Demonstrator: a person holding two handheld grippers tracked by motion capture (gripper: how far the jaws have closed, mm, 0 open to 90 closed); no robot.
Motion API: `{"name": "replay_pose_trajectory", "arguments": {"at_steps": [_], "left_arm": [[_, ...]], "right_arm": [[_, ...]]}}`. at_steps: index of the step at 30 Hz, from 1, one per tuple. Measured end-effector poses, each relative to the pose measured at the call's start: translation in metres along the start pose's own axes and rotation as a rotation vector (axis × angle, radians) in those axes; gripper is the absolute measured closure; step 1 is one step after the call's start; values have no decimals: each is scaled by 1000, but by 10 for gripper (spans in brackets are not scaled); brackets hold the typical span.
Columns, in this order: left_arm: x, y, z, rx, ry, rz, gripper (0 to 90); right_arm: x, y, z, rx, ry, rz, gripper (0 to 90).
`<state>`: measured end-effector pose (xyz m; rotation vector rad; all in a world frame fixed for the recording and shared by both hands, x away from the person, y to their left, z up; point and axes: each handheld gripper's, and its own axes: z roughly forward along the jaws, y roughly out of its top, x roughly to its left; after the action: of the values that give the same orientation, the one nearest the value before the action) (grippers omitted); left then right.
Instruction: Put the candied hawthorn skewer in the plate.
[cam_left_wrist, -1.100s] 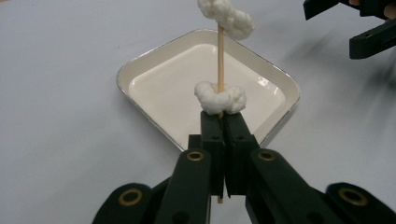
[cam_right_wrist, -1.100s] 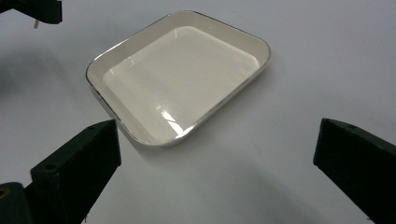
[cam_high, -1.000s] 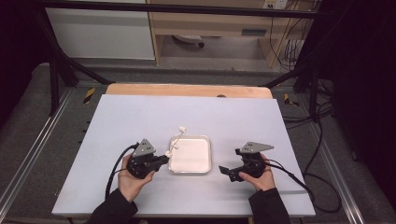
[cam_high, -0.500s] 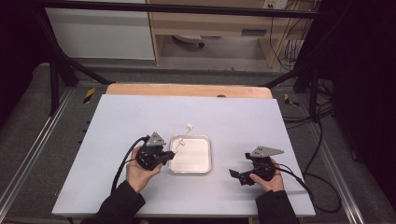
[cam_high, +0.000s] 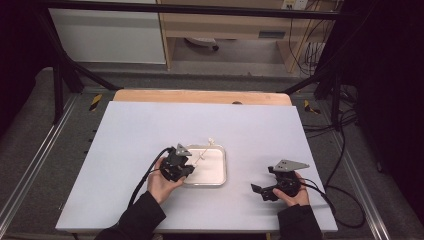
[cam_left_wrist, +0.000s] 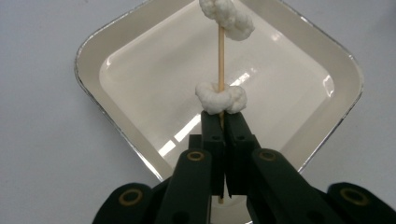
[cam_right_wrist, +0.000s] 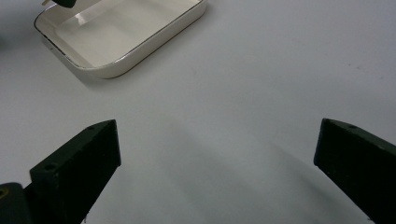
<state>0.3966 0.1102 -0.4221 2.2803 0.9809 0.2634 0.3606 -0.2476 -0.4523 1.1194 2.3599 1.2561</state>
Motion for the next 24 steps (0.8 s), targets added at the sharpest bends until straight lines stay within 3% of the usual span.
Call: {"name": "replay_pose_trajectory", "arguments": {"at_steps": [13, 19, 24], "left_arm": [[-4, -2, 9, 90, 17, 9, 881], [-3, -1, 10, 89, 14, 6, 874], [-2, -2, 8, 82, 5, 13, 807]], "right_arm": [[-1, 0, 0, -5, 2, 3, 11], [0, 0, 0, -5, 4, 3, 12], [0, 0, 0, -3, 4, 6, 12]]}}
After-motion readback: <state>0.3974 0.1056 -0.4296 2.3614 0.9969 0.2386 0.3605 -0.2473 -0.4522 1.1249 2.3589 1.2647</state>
